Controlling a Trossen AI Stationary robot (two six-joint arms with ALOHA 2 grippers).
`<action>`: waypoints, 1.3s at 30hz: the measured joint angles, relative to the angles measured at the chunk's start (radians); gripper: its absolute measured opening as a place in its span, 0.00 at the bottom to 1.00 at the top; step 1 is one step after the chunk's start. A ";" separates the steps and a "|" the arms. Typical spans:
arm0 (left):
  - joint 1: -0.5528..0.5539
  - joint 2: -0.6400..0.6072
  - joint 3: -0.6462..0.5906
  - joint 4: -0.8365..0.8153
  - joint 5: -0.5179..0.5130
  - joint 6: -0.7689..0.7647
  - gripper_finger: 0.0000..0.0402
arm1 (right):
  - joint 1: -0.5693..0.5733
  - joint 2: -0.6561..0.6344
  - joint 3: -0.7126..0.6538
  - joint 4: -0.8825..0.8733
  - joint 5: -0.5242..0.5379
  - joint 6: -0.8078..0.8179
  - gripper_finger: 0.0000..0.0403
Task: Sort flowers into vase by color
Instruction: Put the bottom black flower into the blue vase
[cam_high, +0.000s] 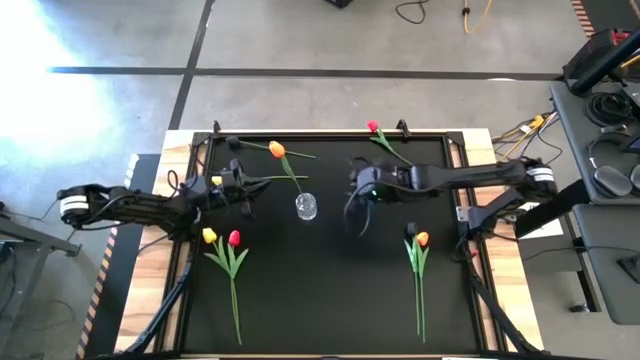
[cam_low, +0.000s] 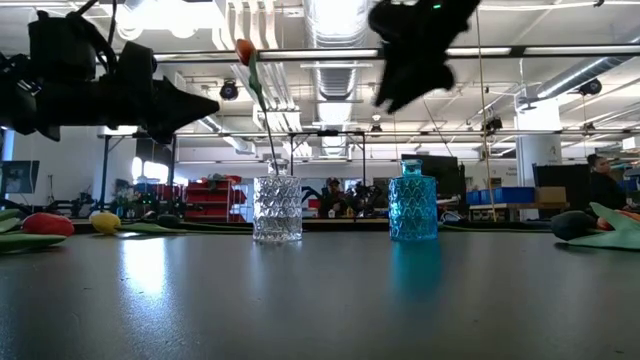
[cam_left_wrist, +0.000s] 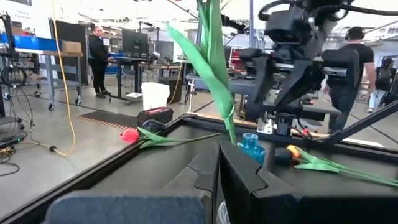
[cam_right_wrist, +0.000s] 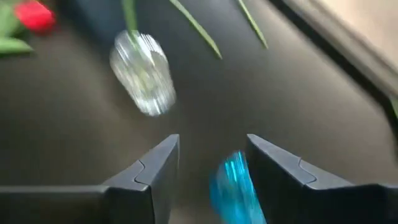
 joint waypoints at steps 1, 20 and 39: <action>0.000 0.005 0.000 0.003 0.000 0.000 0.00 | 0.016 -0.013 -0.001 -0.086 0.009 0.075 0.41; 0.000 0.058 0.005 0.003 -0.001 -0.004 0.00 | 0.267 -0.120 -0.387 -0.315 -0.236 1.131 0.18; 0.000 0.063 0.006 0.002 -0.002 -0.004 0.00 | 0.266 0.036 -0.394 -0.264 -0.358 1.149 0.31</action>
